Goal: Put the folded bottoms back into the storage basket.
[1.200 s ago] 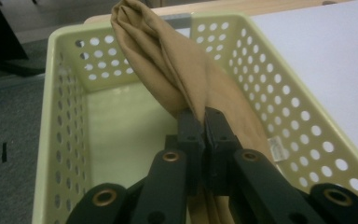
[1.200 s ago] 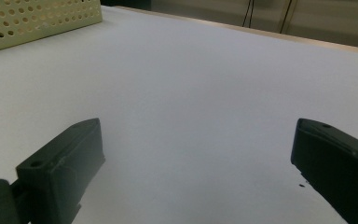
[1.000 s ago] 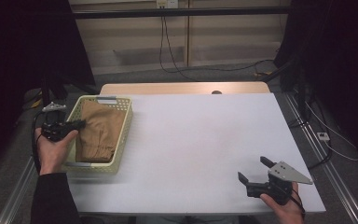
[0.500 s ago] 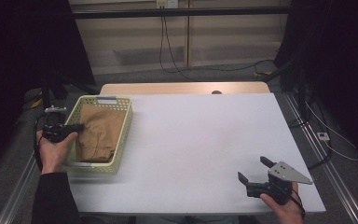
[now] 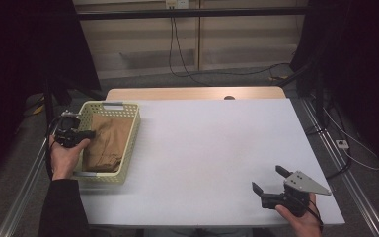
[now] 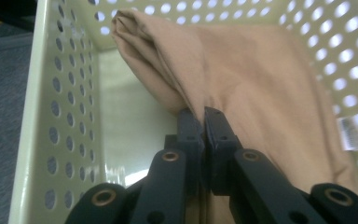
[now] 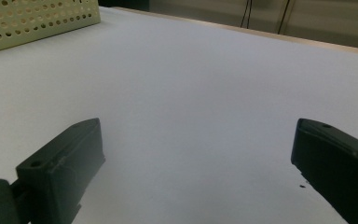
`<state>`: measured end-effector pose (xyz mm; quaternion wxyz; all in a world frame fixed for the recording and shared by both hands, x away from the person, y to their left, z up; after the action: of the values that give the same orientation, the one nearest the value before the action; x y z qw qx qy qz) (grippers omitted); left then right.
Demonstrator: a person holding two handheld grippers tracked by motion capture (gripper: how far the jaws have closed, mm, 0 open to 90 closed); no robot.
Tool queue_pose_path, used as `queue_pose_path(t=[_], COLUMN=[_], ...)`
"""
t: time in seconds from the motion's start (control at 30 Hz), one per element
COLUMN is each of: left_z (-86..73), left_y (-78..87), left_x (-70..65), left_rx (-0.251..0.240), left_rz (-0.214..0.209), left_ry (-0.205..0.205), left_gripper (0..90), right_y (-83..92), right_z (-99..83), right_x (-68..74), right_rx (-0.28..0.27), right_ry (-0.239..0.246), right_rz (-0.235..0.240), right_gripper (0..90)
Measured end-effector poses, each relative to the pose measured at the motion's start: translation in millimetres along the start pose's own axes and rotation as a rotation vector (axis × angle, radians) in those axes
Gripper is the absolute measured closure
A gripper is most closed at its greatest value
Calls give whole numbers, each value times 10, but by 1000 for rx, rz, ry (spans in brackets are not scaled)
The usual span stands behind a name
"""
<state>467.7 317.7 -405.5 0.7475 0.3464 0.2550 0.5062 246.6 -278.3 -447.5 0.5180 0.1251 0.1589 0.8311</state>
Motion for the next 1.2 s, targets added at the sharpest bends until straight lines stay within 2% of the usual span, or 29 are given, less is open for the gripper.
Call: queue_pose_path(t=[0.1,0.23,0.37,0.47,0.6,0.83,0.93,1.13,1.2], left_z=[-8,5,6,7,6,-7,-3,-6,-6], left_y=[-15,-25,-53,-77,-109,-147,-177,-228,-248], left_x=[14,13,9,15,17,56,50,90,94], left_rx=[14,24,69,76,82,96,113,131,146], left_rz=[9,19,76,79,92,107,122,126,129], left_ry=[11,5,-13,-18,-45,-10,-27,5,-7], left_gripper=[865,864,864,864,863,862,862,862,862], right_y=[-6,-12,-14,-16,-16,-20,-18,-21,-22], right_z=[1,3,2,2,2,2,2,0,-1], right_x=[2,8,6,4,5,6,7,4,4], right_rx=[0,1,2,2,2,3,3,5,6], right_ry=[1,2,1,1,2,3,1,3,5], right_rz=[3,4,5,6,7,6,7,7,9], right_gripper=[21,21,21,21,21,21,21,21,21])
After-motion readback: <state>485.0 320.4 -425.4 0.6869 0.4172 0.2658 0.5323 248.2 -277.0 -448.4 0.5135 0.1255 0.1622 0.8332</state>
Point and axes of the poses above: each handheld gripper's, and its own axes: y roughly backward along the jaws, z roughly out of its top, x roughly to its left, the point moved 1 cm from there along -y, roughly forward along the jaws, and after that the axes turned 1 degree about -y, right-handed, at the moved point
